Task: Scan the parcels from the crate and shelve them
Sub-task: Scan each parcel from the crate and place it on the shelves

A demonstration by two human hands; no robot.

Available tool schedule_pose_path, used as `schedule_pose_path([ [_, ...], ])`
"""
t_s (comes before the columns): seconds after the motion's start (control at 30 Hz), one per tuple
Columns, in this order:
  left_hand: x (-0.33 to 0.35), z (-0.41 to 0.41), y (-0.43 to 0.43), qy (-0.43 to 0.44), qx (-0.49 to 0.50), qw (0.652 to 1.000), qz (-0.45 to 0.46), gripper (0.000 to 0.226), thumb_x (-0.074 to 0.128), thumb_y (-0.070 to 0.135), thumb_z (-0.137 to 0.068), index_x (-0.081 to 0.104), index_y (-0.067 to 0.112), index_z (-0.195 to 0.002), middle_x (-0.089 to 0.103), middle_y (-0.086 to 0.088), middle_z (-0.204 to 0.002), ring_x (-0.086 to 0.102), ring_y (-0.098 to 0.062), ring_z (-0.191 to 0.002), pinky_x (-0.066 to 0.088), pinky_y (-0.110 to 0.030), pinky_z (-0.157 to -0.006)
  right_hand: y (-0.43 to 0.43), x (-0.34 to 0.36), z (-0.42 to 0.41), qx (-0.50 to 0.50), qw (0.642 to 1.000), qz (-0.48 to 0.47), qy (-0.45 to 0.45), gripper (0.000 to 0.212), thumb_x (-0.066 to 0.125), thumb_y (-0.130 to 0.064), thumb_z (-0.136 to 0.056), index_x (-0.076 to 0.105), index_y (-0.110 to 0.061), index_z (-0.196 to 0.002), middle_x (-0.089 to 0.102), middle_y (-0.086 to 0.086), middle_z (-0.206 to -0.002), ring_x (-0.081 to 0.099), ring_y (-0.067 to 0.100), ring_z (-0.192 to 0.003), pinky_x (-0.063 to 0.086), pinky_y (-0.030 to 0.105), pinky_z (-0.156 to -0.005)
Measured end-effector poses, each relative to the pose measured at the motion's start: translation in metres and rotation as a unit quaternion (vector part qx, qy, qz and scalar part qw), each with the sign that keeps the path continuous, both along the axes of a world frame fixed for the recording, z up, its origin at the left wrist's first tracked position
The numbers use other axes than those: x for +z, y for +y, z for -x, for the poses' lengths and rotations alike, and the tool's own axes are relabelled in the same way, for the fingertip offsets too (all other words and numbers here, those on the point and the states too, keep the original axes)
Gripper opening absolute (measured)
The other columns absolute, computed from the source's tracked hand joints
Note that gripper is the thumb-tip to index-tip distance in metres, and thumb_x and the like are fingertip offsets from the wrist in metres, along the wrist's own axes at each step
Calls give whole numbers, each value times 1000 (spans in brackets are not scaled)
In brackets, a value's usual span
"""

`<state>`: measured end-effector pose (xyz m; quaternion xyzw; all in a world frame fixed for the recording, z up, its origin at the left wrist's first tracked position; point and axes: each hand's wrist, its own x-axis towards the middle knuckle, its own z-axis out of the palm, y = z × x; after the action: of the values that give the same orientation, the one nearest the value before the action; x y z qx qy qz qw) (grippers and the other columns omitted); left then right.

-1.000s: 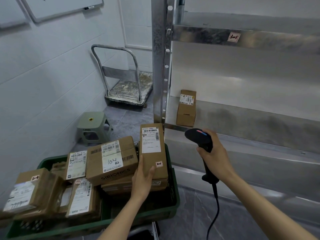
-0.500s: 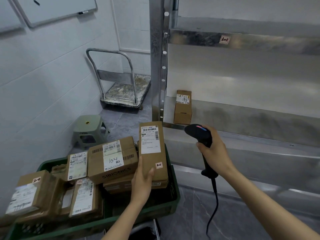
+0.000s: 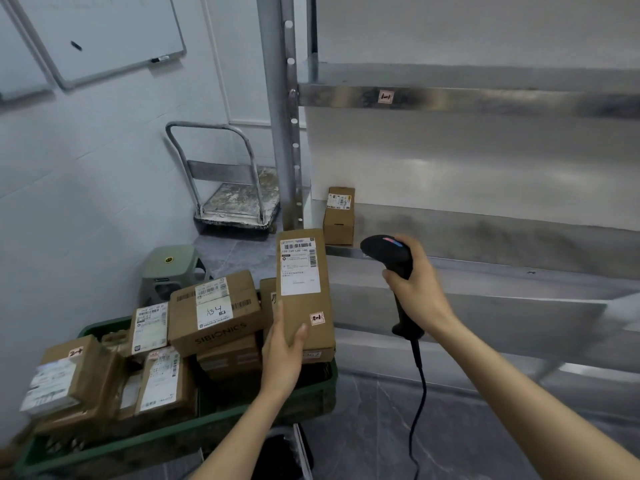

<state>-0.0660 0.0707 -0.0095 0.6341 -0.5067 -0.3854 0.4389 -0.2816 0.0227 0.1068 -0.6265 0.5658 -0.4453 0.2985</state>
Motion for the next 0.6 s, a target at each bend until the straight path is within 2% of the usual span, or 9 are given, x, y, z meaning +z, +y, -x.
schedule_pose_path([
  [0.07,5,17,13,1,6,1000,9,74,47,54,-88,8,40,-150,39,0,-149,39,-17,-135,31,-34,-111,15,5,15,-1,1000,8,-6,51,58,-1,-88,43,-29,-127,57,-2,-111,58,5,-84,46,9,-57],
  [0.2,14,61,40,-18,12,999,28,74,48,52,-90,9,37,-151,36,-1,-152,37,-19,-137,31,-38,-113,48,18,51,0,1000,16,-16,53,57,-1,-87,43,-32,-127,57,-1,-110,56,4,-82,43,6,-57],
  [0.33,26,111,67,-30,28,998,56,73,47,51,-91,10,33,-152,37,-1,-151,38,-20,-135,29,-27,-106,83,34,89,4,999,31,-12,54,56,1,-85,42,-32,-126,57,1,-109,54,4,-76,41,4,-56],
  [0.43,34,146,84,-34,33,996,76,72,48,47,-93,10,32,-152,39,-4,-150,40,-21,-134,32,-31,-107,108,45,115,4,999,44,-13,54,54,2,-84,42,-31,-126,58,2,-109,54,4,-74,39,4,-56],
  [0.5,39,166,94,-35,31,995,89,71,50,45,-94,12,32,-152,39,-4,-150,41,-21,-134,34,-33,-109,123,53,130,-3,998,55,-17,53,54,2,-84,44,-29,-126,59,-1,-105,54,4,-74,39,3,-57],
  [0.6,48,193,104,-36,25,992,115,69,51,43,-95,13,34,-152,39,-3,-150,39,-15,-134,33,-26,-105,141,67,148,-14,997,74,-32,50,55,0,-83,45,-30,-123,59,-12,-97,56,1,-77,38,2,-59],
])
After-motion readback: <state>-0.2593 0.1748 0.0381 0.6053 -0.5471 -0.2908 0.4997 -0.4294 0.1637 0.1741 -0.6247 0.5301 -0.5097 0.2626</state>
